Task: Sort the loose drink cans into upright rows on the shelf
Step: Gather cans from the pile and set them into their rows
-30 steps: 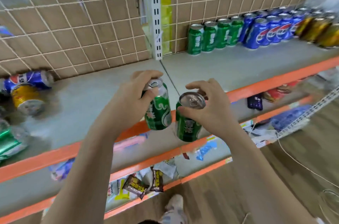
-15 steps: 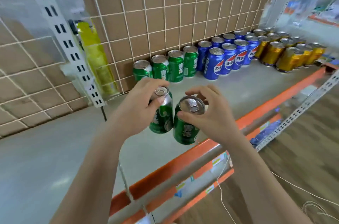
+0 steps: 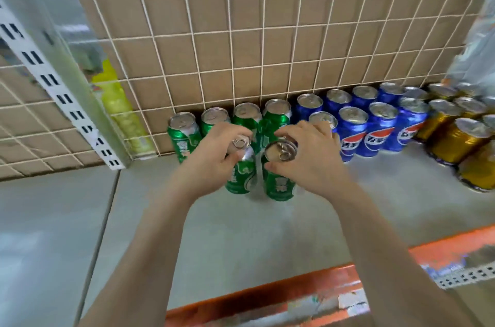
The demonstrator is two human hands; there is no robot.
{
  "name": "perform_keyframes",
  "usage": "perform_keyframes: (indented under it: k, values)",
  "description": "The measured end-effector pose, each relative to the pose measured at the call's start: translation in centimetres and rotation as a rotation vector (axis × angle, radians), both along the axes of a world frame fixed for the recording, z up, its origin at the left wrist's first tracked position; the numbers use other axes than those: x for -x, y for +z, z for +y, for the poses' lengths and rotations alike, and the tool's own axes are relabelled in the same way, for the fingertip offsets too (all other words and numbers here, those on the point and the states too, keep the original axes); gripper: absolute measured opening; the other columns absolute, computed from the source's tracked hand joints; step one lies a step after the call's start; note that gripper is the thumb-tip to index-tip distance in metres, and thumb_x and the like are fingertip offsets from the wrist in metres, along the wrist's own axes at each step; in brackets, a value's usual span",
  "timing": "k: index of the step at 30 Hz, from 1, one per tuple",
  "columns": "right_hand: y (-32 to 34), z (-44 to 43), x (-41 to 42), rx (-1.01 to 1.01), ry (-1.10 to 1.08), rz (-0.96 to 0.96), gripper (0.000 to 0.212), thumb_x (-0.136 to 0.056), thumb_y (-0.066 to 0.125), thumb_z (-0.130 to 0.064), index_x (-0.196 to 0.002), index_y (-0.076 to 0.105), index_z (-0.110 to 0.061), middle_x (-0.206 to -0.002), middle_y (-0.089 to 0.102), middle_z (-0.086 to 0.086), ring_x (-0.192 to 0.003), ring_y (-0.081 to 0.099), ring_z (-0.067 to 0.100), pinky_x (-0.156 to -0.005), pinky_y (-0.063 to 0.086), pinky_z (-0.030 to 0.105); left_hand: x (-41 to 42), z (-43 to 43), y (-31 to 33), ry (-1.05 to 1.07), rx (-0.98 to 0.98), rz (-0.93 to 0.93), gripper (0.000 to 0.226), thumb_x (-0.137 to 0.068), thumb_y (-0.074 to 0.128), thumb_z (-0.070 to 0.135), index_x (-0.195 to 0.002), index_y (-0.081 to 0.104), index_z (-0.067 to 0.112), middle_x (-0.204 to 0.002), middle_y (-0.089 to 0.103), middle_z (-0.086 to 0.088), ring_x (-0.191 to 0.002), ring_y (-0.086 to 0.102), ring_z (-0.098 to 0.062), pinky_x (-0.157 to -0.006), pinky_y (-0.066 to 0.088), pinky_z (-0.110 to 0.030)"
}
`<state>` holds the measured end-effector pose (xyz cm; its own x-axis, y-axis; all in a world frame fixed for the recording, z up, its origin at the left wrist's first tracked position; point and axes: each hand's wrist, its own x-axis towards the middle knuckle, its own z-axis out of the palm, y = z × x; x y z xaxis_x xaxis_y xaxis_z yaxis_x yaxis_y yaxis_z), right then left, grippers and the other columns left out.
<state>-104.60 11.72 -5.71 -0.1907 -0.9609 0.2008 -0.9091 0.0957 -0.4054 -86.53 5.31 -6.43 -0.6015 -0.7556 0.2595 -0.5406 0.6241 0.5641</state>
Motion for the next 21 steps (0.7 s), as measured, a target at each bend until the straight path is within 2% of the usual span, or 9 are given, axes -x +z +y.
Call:
perform_keyframes:
  k: [3, 11, 14, 19, 21]
  values:
    - [0.3, -2.0, 1.9, -0.025, 0.069, 0.043, 0.062, -0.067, 0.071, -0.056, -0.121, 0.056, -0.031, -0.118, 0.052, -0.006, -0.118, 0.035, 0.026, -0.098, 0.025, 0.043, 1.9, -0.4, 0.0, 0.072, -0.024, -0.012, 0.032, -0.091, 0.053, 0.007, -0.121, 0.053, 0.018, -0.107, 0.043, 0.005, -0.085, 0.041, -0.003, -0.072, 0.029, -0.006]
    - [-0.2, -5.1, 4.8, -0.059, 0.159, 0.046, 0.062, -0.069, 0.069, -0.056, -0.123, 0.055, -0.03, -0.127, 0.052, -0.002, -0.125, 0.03, 0.029, -0.102, 0.023, 0.048, 4.9, -1.7, -0.6, 0.126, -0.067, -0.022, 0.036, -0.087, 0.055, 0.002, -0.12, 0.053, 0.014, -0.124, 0.045, -0.006, -0.115, 0.041, -0.018, -0.096, 0.03, -0.021]
    - [-0.5, -5.7, 5.4, -0.048, 0.157, 0.046, 0.061, -0.07, 0.069, -0.056, -0.122, 0.056, -0.029, -0.125, 0.053, -0.001, -0.125, 0.03, 0.029, -0.103, 0.024, 0.046, 5.3, -2.0, -1.3, 0.126, -0.085, -0.05, 0.038, -0.089, 0.054, 0.002, -0.124, 0.053, 0.015, -0.129, 0.042, -0.006, -0.122, 0.039, -0.021, -0.097, 0.027, -0.02]
    - [-0.4, -6.1, 6.1, -0.041, 0.195, 0.05, 0.06, -0.071, 0.069, -0.055, -0.123, 0.054, -0.028, -0.122, 0.054, 0.0, -0.126, 0.037, 0.025, -0.114, 0.01, 0.05, 4.6, -1.7, -1.9, 0.256, -0.037, -0.093, 0.055, -0.088, 0.061, 0.018, -0.138, 0.041, 0.023, -0.134, 0.039, -0.004, -0.126, 0.033, -0.025, -0.106, 0.032, -0.038]
    - [-0.3, -6.1, 6.2, -0.071, 0.221, 0.04, 0.06, -0.073, 0.068, -0.053, -0.125, 0.052, -0.028, -0.123, 0.054, -0.002, -0.124, 0.041, 0.021, -0.114, 0.001, 0.051, 4.1, -1.3, -2.2, 0.327, -0.044, -0.072, 0.064, -0.084, 0.066, 0.029, -0.141, 0.037, 0.024, -0.135, 0.037, -0.002, -0.121, 0.04, -0.019, -0.102, 0.038, -0.034]
